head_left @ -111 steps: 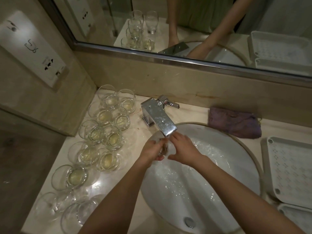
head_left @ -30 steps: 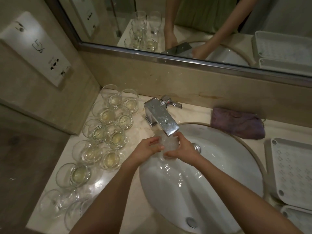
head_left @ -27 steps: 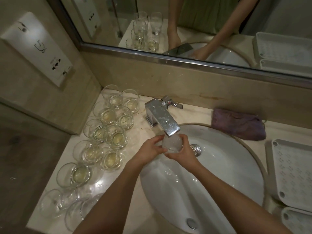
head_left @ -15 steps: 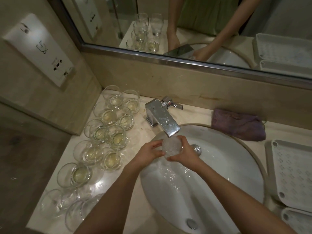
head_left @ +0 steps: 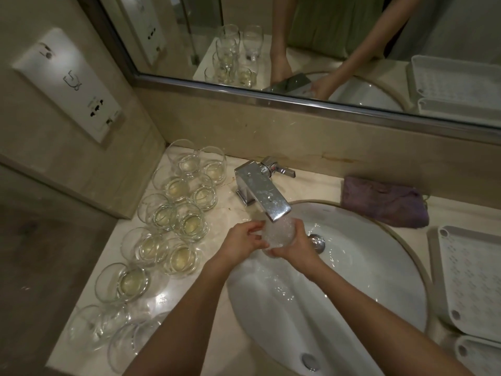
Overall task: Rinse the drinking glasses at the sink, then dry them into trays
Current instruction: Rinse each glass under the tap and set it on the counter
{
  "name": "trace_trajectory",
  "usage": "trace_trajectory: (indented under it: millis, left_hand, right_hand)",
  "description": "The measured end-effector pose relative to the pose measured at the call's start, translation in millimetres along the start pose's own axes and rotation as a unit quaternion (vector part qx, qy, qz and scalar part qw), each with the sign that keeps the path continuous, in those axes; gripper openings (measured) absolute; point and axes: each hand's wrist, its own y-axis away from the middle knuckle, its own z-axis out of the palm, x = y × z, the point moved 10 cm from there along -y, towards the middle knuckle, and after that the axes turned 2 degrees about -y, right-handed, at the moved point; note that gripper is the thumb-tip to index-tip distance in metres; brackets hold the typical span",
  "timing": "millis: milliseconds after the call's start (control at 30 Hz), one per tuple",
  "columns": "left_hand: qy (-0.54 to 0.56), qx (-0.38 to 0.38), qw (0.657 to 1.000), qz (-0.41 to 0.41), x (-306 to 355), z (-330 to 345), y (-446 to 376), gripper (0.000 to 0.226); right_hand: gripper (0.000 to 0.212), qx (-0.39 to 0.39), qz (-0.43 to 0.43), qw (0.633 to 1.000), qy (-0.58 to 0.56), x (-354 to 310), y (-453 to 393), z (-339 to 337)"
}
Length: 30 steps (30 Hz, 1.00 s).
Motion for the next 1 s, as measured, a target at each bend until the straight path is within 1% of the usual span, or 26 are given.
trace_trajectory:
  millis: [33,67,100,167,200,233,267,333,400,467,533,600,633,700,800,833,933,1000]
  left_hand:
    - [0.000,-0.003,1.000,-0.007,-2.8,-1.8,-1.7,0.057]
    - [-0.001,-0.008,1.000,-0.013,-5.4,-4.4,-2.5,0.053]
    - [-0.009,-0.014,1.000,-0.020,-9.1,-6.2,-2.7,0.048]
    - [-0.030,-0.029,0.998,-0.036,-17.2,-6.0,-0.9,0.041]
    - [-0.033,-0.028,0.998,-0.040,-19.7,-4.9,1.1,0.038]
    - [-0.034,-0.021,0.998,-0.038,-21.3,-3.4,2.2,0.036]
    - [-0.036,-0.011,0.999,-0.034,-20.6,-1.7,3.6,0.036]
    - [-0.038,-0.002,0.999,-0.020,-15.6,3.7,1.7,0.049]
    - [-0.044,-0.011,0.999,-0.009,-8.1,5.1,0.6,0.054]
    - [-0.046,-0.015,0.999,-0.010,-7.0,2.0,-1.1,0.051]
    - [-0.045,-0.015,0.999,-0.002,-6.0,0.9,-2.6,0.051]
    - [-0.055,-0.009,0.998,0.002,-1.6,0.8,-2.2,0.053]
    - [-0.062,-0.008,0.998,0.001,0.0,-0.3,-2.6,0.055]
    - [-0.059,-0.013,0.998,0.000,1.4,-3.1,-3.4,0.057]
    - [-0.058,-0.016,0.998,0.001,0.2,-7.7,-3.7,0.053]
    - [-0.059,-0.011,0.998,-0.004,-1.1,-9.1,-3.6,0.053]
    - [-0.058,-0.005,0.998,-0.009,-3.3,-9.7,-4.0,0.046]
    - [-0.052,-0.013,0.999,-0.010,-4.6,-6.4,-3.0,0.049]
  right_hand:
    - [0.082,0.007,-0.012,1.000,0.004,-0.2,0.9,1.7]
    - [0.081,0.002,-0.025,0.999,0.032,-5.1,1.5,4.3]
    - [0.080,-0.017,-0.037,0.996,0.084,-12.3,1.5,7.8]
    - [0.083,-0.064,-0.063,0.973,0.212,-23.2,-1.8,12.7]
    - [0.086,-0.078,-0.067,0.964,0.246,-24.7,-3.3,12.1]
    - [0.087,-0.080,-0.063,0.963,0.249,-22.5,-4.7,9.8]
    - [0.086,-0.070,-0.054,0.970,0.228,-19.8,-4.0,6.5]
    - [0.081,-0.033,-0.035,0.989,0.140,-10.2,-0.5,0.7]
    - [0.079,-0.008,-0.041,0.996,0.081,-2.3,2.3,-0.7]
    - [0.081,-0.012,-0.047,0.995,0.082,-0.4,3.1,1.9]
    - [0.082,0.002,-0.043,0.997,0.072,1.4,2.2,0.7]
    - [0.077,0.036,-0.048,0.997,0.052,-0.8,1.9,-3.1]
    - [0.074,0.041,-0.060,0.996,0.052,-3.9,1.5,-2.1]
    - [0.073,0.026,-0.077,0.995,0.060,-6.1,-0.1,2.3]
    - [0.079,0.041,-0.055,0.996,0.059,-5.5,-0.8,-3.7]
    - [0.081,0.033,-0.055,0.996,0.061,-4.8,-1.7,-3.1]
    - [0.081,0.023,-0.049,0.996,0.066,-3.8,-0.3,-1.5]
    - [0.080,0.026,-0.053,0.996,0.067,-5.0,1.0,-4.0]
